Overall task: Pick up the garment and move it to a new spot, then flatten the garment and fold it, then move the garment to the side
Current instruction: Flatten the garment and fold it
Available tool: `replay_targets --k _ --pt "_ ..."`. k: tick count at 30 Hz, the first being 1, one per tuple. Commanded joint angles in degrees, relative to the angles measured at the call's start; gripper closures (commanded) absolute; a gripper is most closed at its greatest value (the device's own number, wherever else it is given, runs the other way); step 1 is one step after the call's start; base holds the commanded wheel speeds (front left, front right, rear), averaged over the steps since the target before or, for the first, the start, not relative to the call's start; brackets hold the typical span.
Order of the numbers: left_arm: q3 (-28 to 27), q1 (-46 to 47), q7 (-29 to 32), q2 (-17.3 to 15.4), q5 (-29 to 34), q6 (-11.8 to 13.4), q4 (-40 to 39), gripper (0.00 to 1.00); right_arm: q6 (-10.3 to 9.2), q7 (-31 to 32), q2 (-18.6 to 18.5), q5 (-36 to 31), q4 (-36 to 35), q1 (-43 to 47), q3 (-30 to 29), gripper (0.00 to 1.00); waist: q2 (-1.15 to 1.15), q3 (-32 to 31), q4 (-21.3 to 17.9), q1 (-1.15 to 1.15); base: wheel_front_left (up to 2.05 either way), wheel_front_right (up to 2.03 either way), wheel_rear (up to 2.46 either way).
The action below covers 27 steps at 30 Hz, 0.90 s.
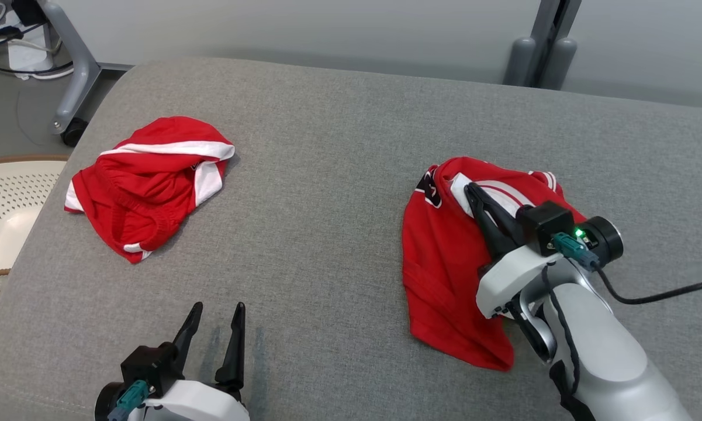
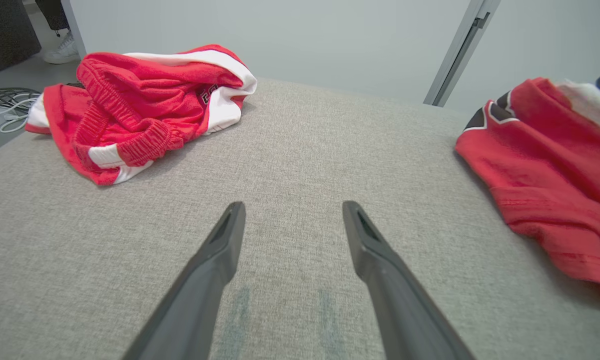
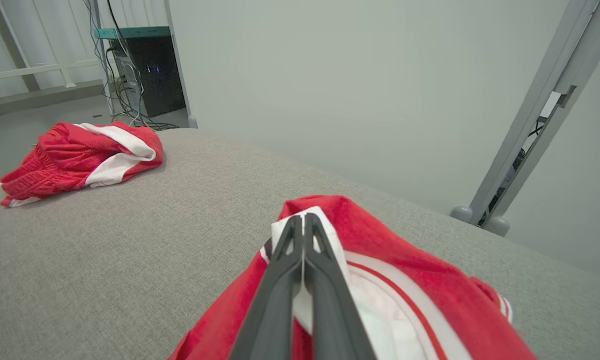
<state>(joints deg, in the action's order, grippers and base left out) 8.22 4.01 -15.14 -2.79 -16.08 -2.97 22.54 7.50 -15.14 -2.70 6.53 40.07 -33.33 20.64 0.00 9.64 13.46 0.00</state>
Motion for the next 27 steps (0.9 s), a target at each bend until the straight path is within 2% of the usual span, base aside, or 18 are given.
replay_targets --k 1,4,8,9,12,17,22,26,27 --pt "-0.15 0.24 -0.01 -0.2 -0.01 -0.07 -0.35 0.0 -0.02 -0.02 -0.4 0.05 -1.66 0.76 -1.12 1.0 0.0 -0.67 -0.66 0.0 0.0 0.0 0.0" --pt "-0.23 -0.22 -0.01 -0.19 0.12 -0.23 -0.93 0.0 -0.02 -0.02 -1.24 -0.35 -5.88 1.51 -4.48 1.0 0.0 -1.85 -2.06 0.0 0.0 0.0 0.0" --pt "0.39 -0.26 0.0 -0.21 0.39 -0.54 -1.87 0.0 -0.02 -0.02 -5.16 -1.56 -12.19 2.44 -8.87 1.0 0.0 -3.62 -5.07 0.0 0.0 0.0 0.0" --pt "0.39 -0.26 0.0 -0.21 0.39 -0.54 -1.87 0.0 -0.02 -0.02 -5.16 -1.56 -12.19 2.44 -8.87 1.0 0.0 -3.62 -5.07 0.0 0.0 0.0 0.0" --pt "1.18 -0.02 -0.01 -0.21 0.01 -0.6 -2.46 0.0 -0.02 -0.01 -9.09 -1.64 -16.12 2.58 -11.42 1.0 0.0 -4.61 -7.65 0.0 0.0 0.0 0.0" --pt "3.34 0.55 -0.01 -0.23 -0.57 -0.78 -2.49 0.0 -0.02 -0.01 -15.04 -2.27 -22.4 4.1 -12.21 1.0 0.0 -5.03 -11.35 0.0 0.0 0.0 0.0" --pt "5.71 0.88 -0.01 -0.22 -0.7 -0.98 -1.95 0.0 -0.02 -0.01 -17.89 -1.24 -25.12 12.11 -13.33 1.0 0.0 -4.35 -13.54 0.0 0.0 0.0 0.0" --pt "7.99 1.21 -0.01 -0.22 -0.99 -1.65 -0.83 0.0 -0.02 -0.01 -17.43 0.31 -22.12 23.18 -15.38 1.0 0.0 -3.89 -14.35 0.0 0.0 0.0 0.0" --pt "8.42 1.36 -0.01 -0.22 -1.05 -1.92 -0.5 0.0 -0.02 -0.02 -16.51 1.43 -20.63 25.4 -16.35 0.57 0.0 -3.67 -14.58 0.0 0.0 0.0 0.0"
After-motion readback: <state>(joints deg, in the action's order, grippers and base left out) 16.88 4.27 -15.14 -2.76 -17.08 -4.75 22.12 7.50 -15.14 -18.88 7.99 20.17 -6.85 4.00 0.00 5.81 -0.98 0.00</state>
